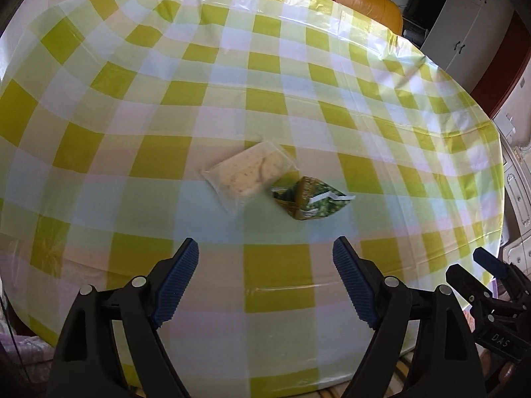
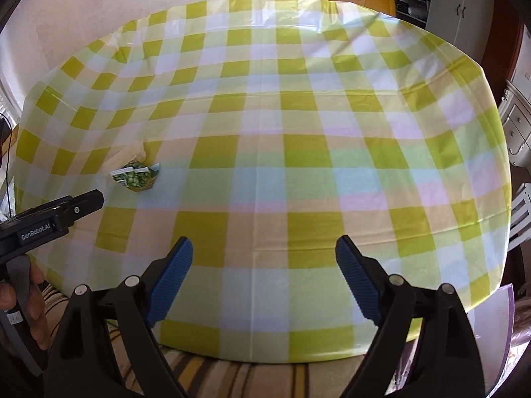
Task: Organize snacks
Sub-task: 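Grasp cracker bag with left tool while right tool grasps green pea bag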
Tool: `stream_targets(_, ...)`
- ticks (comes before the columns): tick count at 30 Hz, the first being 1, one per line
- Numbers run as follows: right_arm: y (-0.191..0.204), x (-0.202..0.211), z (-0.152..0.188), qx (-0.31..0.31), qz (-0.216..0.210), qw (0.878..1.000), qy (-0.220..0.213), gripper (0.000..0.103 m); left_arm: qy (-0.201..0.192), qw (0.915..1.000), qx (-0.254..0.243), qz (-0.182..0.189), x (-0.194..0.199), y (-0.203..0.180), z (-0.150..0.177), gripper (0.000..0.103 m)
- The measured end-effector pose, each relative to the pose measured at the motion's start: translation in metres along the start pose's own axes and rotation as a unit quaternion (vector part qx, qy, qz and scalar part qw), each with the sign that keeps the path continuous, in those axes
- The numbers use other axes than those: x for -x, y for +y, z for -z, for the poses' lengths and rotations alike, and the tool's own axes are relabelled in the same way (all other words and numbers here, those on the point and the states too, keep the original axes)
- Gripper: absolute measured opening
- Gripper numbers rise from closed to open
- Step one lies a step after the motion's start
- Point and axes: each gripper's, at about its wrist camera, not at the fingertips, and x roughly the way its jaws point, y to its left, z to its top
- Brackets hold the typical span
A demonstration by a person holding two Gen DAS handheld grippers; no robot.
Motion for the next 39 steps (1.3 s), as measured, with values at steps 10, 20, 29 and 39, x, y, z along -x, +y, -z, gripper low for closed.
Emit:
stream_targets(10,0.072,-0.042,-0.026,0.076,-0.037,0.996,0.011,0.093,0.003,0.9855,-0.166,-0.033,-0.042,0.008,-0.016,0.086)
stream_targets(20,0.094,-0.068,-0.046,0.081,-0.050,0.995,0.016,0.093,-0.027,0.9692,-0.245,0.007,-0.062,0.014,-0.040,0.084)
stream_targets(29,0.100,-0.083,-0.055,0.079,-0.056,0.995,0.019,0.093,-0.017,0.9688,-0.242,0.049,-0.068,0.021,-0.051,0.037)
stream_targets(39,0.109,-0.094,-0.062,0.075,-0.064,0.995,0.020,0.093,-0.010,0.9828,-0.181,0.034,-0.063,0.039,-0.054,0.035)
